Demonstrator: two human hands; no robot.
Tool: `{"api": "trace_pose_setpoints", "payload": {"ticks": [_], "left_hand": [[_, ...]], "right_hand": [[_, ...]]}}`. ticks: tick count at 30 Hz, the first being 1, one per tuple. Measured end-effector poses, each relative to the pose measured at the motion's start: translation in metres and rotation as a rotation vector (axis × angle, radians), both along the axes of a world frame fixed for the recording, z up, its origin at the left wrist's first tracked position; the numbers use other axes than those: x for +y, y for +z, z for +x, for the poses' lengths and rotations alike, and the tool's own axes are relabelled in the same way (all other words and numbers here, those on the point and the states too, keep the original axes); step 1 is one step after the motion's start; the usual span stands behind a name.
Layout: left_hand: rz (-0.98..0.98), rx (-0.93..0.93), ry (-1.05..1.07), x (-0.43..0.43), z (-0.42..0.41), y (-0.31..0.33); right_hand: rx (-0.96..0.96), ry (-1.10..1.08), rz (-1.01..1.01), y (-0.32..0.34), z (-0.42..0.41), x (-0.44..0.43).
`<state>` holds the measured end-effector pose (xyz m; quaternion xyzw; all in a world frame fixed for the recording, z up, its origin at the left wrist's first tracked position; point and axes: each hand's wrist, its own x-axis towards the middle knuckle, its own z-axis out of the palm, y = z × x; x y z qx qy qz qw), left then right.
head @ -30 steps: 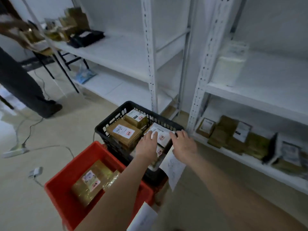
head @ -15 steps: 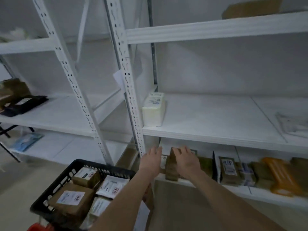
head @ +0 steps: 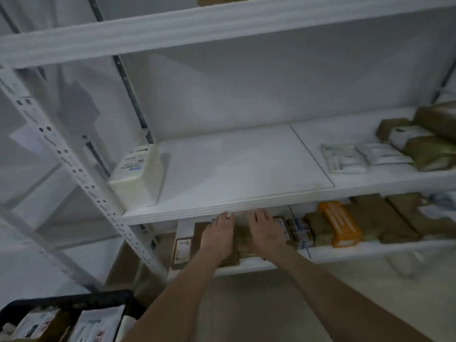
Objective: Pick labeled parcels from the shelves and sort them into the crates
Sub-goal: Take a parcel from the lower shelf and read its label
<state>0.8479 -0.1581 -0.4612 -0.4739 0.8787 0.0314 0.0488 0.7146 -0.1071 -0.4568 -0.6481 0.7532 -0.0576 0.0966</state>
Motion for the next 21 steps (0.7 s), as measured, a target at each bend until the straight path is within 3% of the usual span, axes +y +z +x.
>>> {"api": "trace_pose_setpoints", "payload": {"ticks": [11,21], "left_hand": [[0.047,-0.005,-0.441,0.009,-0.174,-0.021],[0.08,-0.085,-0.668,0.077,-0.332,-0.045]], "right_hand": [[0.001,-0.485,0.025,-0.02,-0.147,0.067],[-0.019,-0.702,0.073,-0.042,-0.284,0.159]]}}
